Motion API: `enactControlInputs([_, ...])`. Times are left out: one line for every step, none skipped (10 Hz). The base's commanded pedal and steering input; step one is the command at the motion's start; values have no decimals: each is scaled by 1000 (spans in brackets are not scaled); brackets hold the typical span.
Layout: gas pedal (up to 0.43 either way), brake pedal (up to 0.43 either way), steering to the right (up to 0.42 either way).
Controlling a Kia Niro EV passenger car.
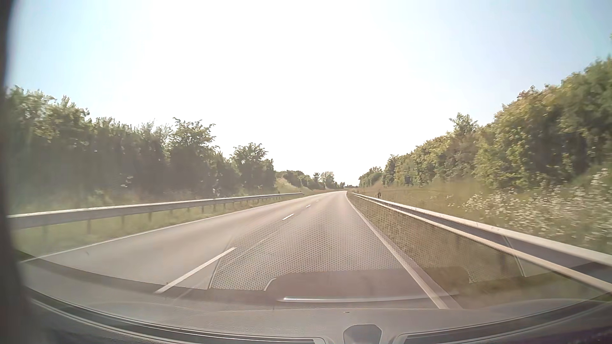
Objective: Follow the waypoints while adhering to traffic rules and regulations
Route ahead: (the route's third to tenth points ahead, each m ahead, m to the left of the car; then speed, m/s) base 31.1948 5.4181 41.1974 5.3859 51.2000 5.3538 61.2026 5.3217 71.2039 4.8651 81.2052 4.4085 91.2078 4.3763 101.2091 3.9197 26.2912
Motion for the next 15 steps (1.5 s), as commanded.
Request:
enactControlInputs([197, 6, 3])
enactControlInputs([197, 6, 3])
enactControlInputs([197, 6, 4])
enactControlInputs([197, 6, 3])
enactControlInputs([197, 6, 3])
enactControlInputs([197, 6, 3])
enactControlInputs([197, 6, 4])
enactControlInputs([197, 6, 4])
enactControlInputs([197, 6, 4])
enactControlInputs([197, 6, 4])
enactControlInputs([197, 6, 4])
enactControlInputs([197, 6, 4])
enactControlInputs([197, 6, 5])
enactControlInputs([197, 6, 6])
enactControlInputs([197, 6, 6])
